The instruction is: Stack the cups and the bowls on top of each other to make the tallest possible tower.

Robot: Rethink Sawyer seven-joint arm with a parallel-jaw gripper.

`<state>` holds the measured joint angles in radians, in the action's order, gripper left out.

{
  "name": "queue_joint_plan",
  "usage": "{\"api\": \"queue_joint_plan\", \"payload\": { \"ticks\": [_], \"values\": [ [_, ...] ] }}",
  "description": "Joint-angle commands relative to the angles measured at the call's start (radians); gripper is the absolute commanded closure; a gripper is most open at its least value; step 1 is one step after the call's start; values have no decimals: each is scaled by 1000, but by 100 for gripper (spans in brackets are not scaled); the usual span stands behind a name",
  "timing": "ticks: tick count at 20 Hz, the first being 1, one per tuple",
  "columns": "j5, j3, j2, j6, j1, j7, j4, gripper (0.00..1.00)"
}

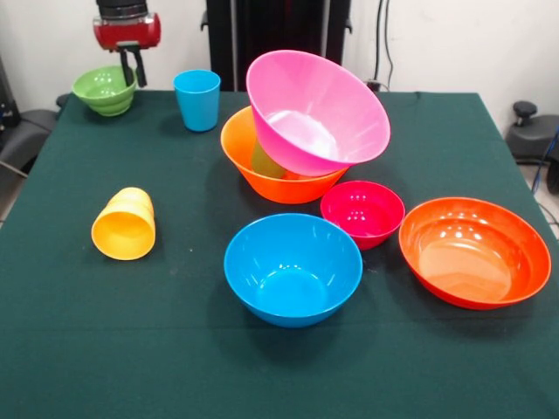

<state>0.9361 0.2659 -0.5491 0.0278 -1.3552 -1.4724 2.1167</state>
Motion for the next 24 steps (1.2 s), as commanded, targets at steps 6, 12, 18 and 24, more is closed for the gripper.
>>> {"api": "queue_joint_plan", "payload": {
  "ticks": [6,12,18,24],
  "values": [
    [-297,190,-465,285,-94,41,250,100],
    [-438,254,-631,390,-146,150,323,100],
    [-497,286,-701,436,-150,158,350,100],
    [-544,311,-763,448,-146,159,376,100]
  ]
}}
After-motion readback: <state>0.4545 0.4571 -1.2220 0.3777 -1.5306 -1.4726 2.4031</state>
